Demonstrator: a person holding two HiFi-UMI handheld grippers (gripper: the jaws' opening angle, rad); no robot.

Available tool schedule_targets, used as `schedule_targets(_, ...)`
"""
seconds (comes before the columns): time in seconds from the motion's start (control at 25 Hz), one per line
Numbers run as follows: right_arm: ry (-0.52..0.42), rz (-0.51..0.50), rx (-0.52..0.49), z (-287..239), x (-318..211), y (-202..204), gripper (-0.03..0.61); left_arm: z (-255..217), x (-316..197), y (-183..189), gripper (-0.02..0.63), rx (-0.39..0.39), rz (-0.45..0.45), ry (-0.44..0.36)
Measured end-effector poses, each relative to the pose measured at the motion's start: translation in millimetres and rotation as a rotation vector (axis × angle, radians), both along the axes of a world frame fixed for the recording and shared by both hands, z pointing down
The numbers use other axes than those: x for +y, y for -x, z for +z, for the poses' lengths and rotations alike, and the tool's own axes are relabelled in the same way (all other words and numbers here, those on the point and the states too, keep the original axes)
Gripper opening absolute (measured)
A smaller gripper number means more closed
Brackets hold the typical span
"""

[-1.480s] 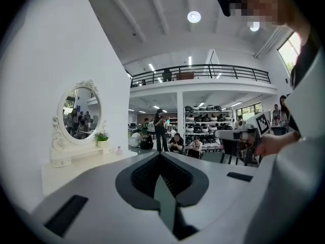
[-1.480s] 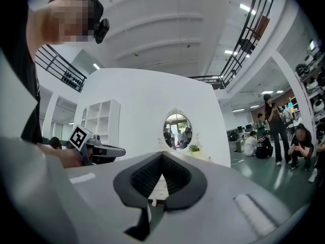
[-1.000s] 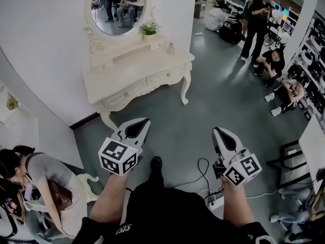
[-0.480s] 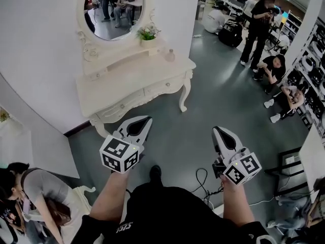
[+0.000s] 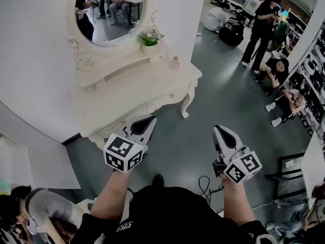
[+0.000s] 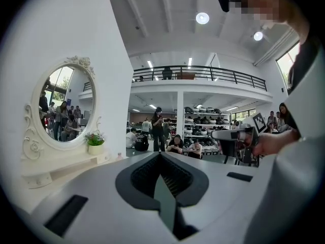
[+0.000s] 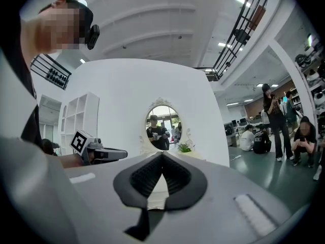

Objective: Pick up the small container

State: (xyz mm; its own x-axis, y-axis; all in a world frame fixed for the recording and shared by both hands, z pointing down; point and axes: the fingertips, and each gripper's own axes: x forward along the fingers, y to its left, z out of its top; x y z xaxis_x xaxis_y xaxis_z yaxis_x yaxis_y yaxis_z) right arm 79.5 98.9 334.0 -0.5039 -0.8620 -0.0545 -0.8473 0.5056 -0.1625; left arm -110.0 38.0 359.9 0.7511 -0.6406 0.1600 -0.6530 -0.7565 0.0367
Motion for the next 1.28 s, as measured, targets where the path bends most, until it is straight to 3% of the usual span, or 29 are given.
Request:
schedule_targets(0.36,0.022,-0.013,0.016,2,-63,37,0.011,5,-64,28,0.005,0.014,0.005,0.013)
schedule_targets(0.68,0.037,-0.024,0.011,7,-98,46,0.011,14,-96,33,0.005,0.014,0.002,0.033)
schedule_targets(1.0,0.055,-0.047,-0.019,18,-141,29,0.011,20,-136,14,0.005,-0.004,-0.007,0.053)
schedule_targets(1.28,0.084,-0.054,-0.046,36,-208,-15,0.011,31,-202,-24,0.005,-0.025,-0.026,0.061)
